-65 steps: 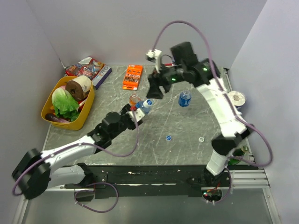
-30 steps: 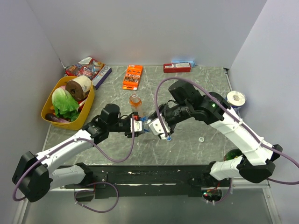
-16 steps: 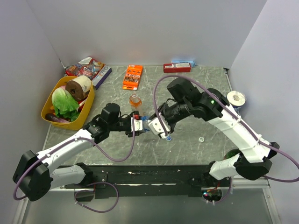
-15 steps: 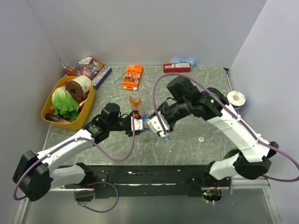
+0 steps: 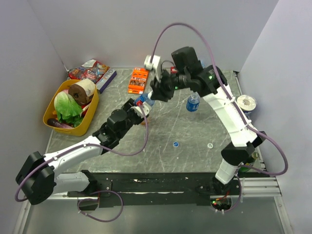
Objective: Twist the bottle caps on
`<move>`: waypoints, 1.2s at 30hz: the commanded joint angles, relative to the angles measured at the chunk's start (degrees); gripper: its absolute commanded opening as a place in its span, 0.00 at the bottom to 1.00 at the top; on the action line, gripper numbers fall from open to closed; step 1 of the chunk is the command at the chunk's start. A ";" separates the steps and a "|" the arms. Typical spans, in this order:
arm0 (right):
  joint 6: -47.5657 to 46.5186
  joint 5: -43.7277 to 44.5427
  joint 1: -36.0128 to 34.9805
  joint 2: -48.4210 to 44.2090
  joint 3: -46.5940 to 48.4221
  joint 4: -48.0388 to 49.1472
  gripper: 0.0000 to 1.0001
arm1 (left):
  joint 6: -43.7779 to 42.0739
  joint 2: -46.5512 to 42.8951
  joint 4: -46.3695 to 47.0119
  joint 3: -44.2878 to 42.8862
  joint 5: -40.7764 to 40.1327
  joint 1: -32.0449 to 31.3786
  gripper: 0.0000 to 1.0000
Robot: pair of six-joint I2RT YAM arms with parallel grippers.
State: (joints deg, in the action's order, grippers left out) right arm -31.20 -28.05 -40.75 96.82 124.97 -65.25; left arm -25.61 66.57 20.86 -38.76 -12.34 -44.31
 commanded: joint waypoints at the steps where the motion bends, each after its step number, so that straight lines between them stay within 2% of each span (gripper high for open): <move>1: 25.21 -3.58 0.94 4.80 1.01 -2.52 0.14 | -2.16 1.28 13.15 -7.03 -8.05 -4.02 0.01; 3: 26.27 -6.47 -0.02 4.52 0.10 -2.42 0.15 | -3.83 2.78 12.71 -6.50 -9.10 -4.20 0.01; 6: 27.07 -5.69 -0.82 3.64 -1.13 -2.07 0.16 | -4.54 4.10 11.66 -5.36 -11.48 -4.03 0.01; 8: 26.72 -3.43 -0.47 3.38 0.36 -2.33 0.21 | -4.28 3.84 10.61 -4.05 -11.92 -4.02 0.01; 9: 26.20 -2.80 -0.21 3.29 1.32 -2.60 0.27 | -4.10 3.49 9.91 -3.60 -11.66 -3.76 0.01; 10: 24.36 -2.54 1.10 3.12 4.20 -2.86 0.42 | -3.84 3.22 9.03 -3.08 -11.05 -3.41 0.01; 11: 23.04 -3.05 1.90 2.94 5.71 -3.21 0.48 | -2.88 2.26 5.80 -2.29 -8.43 -3.06 0.01; 12: 21.63 -2.71 2.77 2.59 7.21 -3.91 0.58 | -2.35 1.56 4.20 -1.93 -6.75 -1.75 0.01; 14: 18.12 -1.83 5.49 1.63 10.12 -4.27 0.65 | -0.94 -0.99 -2.53 -0.97 2.35 0.27 0.01; 16: 12.09 -4.02 6.91 -2.22 6.72 -3.05 0.71 | -0.15 -3.27 -6.60 -0.44 9.40 3.08 0.01; 17: 9.52 -4.64 7.18 -4.07 4.26 -2.08 0.71 | -0.76 -3.89 -11.67 -0.52 13.35 4.14 0.01; 18: 6.88 -6.64 7.18 -8.53 1.19 -0.59 0.72 | -1.46 -4.51 -13.64 -0.52 22.01 5.72 0.01; 19: 1.11 -8.93 7.18 -10.92 -5.28 1.86 0.72 | -3.47 -5.73 -15.57 -0.87 26.27 6.51 0.01; 21: -6.20 -12.54 5.26 -17.76 -11.64 4.16 0.72 | -6.02 -6.97 -20.83 -1.23 38.81 8.36 0.01; 22: -13.55 -11.42 3.59 -19.72 -17.59 6.35 0.73 | -9.52 -7.58 -24.08 -2.01 42.10 8.54 0.01; 25: -27.10 -5.28 -4.23 -26.05 -27.80 9.69 0.73 | -12.44 -7.24 -28.41 -4.03 47.82 8.63 0.01; 28: -33.99 -3.68 -8.11 -28.70 -32.84 12.96 0.74 | -15.60 -5.40 -32.36 -6.49 51.08 8.72 0.01; 36: -44.03 -5.43 -9.96 -27.03 -32.77 10.24 0.71 | -18.34 -2.49 -34.40 -10.45 54.26 8.63 0.01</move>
State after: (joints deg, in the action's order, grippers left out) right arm -66.50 -33.43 -50.15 69.34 92.47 -56.73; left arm -40.56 63.66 -12.36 -45.93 35.99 -35.92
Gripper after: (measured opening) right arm 0.724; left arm 0.624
